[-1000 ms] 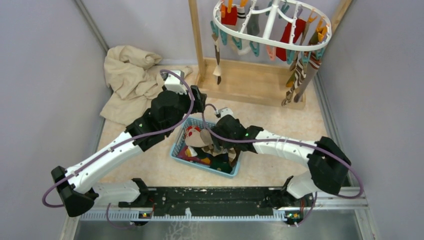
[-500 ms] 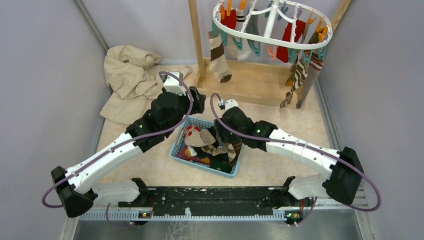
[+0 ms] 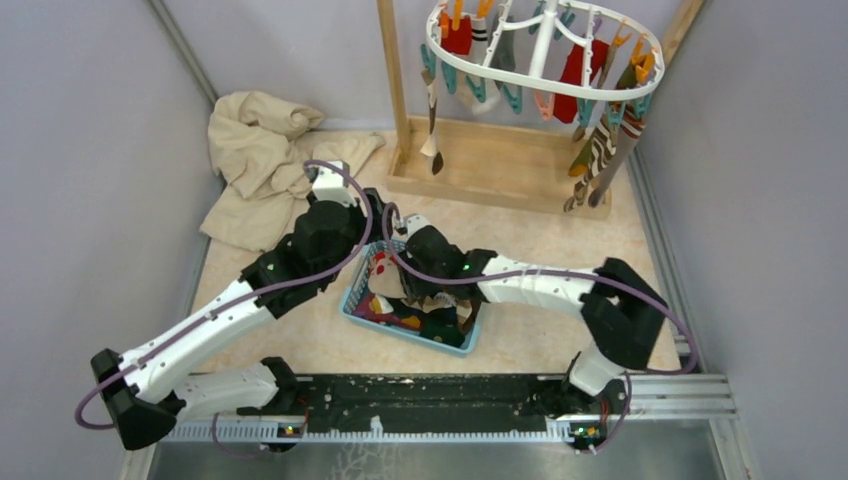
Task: Remove the socks clipped to the hanger
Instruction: Adjust the bin at the center of the board.
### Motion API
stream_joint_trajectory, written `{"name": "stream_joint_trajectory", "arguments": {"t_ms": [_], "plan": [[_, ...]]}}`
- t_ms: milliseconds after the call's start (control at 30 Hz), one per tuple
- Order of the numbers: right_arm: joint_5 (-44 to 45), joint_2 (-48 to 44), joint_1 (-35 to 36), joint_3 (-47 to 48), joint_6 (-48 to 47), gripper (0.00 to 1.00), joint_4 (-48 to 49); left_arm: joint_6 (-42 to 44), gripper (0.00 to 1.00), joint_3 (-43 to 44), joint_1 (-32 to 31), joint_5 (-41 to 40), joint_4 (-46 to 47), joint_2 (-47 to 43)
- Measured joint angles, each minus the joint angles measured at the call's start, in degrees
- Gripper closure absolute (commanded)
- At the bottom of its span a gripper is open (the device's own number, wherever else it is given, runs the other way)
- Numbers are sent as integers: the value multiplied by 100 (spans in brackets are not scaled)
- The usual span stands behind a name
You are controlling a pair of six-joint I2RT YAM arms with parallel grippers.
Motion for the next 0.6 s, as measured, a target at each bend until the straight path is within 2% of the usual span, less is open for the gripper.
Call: {"name": "stream_joint_trajectory", "arguments": {"t_ms": [133, 300, 433, 600], "plan": [[-278, 798, 39, 20, 63, 61, 527, -33, 16, 0, 20, -225, -129, -291], [-422, 1169, 48, 192, 164, 49, 988, -37, 16, 0, 24, -372, -164, -409], [-413, 887, 61, 42, 138, 35, 931, -31, 16, 52, 24, -354, -170, -321], [-284, -317, 127, -125, -83, 25, 404, 85, 15, 284, 17, -264, -155, -103]]}}
